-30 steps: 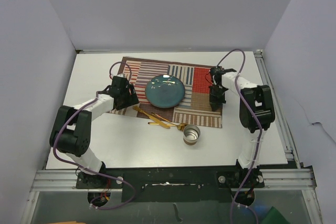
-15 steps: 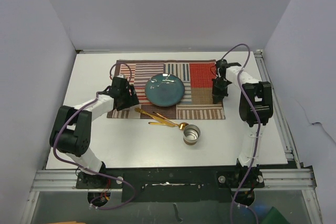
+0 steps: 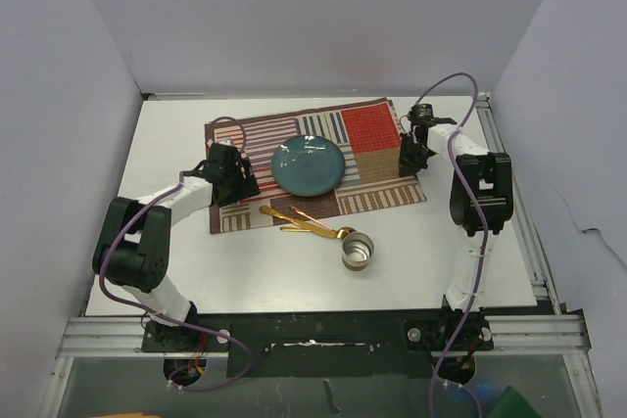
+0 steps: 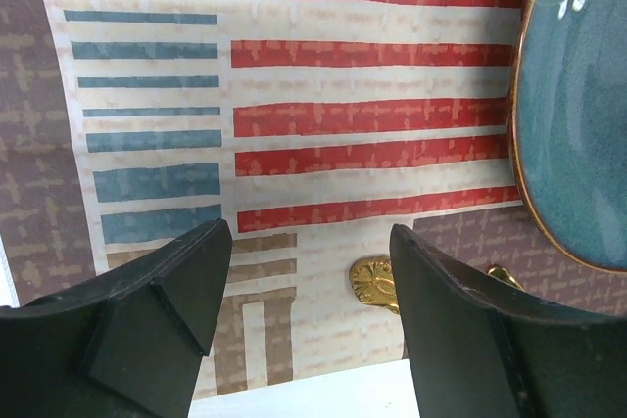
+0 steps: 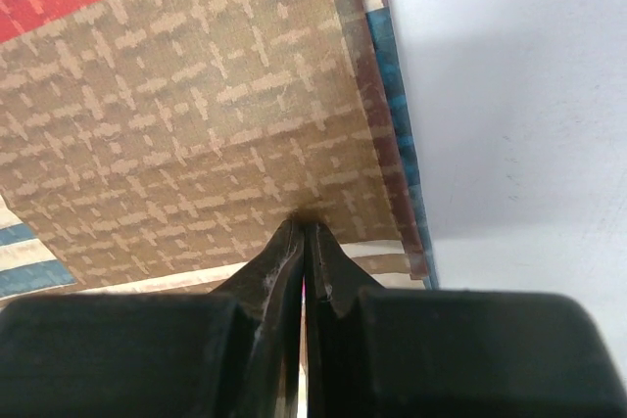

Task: Set the dinner table for one person
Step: Adjust the napkin at the center of the board.

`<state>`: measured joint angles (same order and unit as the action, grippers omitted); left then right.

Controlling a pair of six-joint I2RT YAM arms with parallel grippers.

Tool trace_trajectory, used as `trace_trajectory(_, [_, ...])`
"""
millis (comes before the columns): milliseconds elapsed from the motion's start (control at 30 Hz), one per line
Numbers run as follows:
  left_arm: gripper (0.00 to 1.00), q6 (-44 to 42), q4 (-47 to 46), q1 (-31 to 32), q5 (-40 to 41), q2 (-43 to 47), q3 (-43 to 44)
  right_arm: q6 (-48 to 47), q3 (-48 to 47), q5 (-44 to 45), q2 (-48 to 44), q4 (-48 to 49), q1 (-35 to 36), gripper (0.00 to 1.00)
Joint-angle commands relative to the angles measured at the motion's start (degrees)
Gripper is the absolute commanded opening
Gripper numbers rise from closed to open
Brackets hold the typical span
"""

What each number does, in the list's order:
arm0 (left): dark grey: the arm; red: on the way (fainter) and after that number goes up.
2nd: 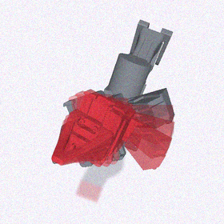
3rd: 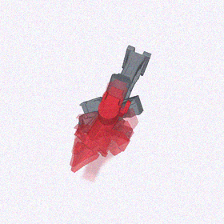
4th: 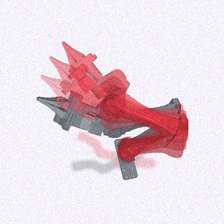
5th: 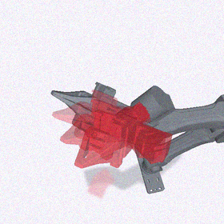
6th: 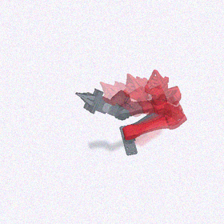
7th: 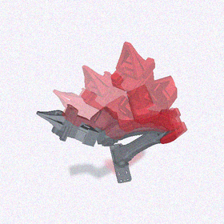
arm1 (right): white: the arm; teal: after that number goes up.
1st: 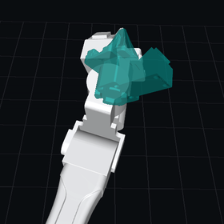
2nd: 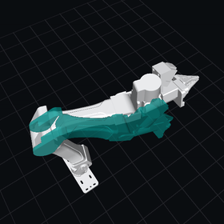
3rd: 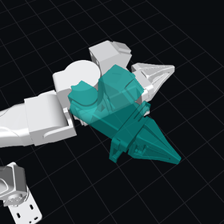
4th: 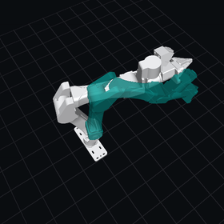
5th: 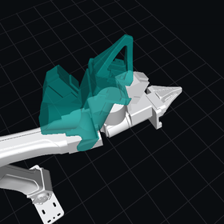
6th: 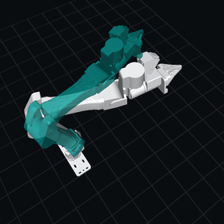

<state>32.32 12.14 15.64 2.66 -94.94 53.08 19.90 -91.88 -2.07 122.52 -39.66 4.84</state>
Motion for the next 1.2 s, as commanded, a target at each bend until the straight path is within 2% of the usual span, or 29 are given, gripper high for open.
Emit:
trace_trajectory(0, [0.67,0.0,-2.4,0.0,-0.8,1.5,1.3,0.1,5.5,1.1,0.1,9.1,-0.1,0.0])
trace_trajectory(400, [0.67,0.4,-1.6,-0.1,-1.1,4.1,1.4,2.2,17.3,3.6,-10.1,6.3,-0.1,0.0])
trace_trajectory(1167, [0.67,0.6,-1.1,0.3,-1.2,5.7,1.1,3.3,27.1,4.2,-16.1,7.6,1.4,0.0])
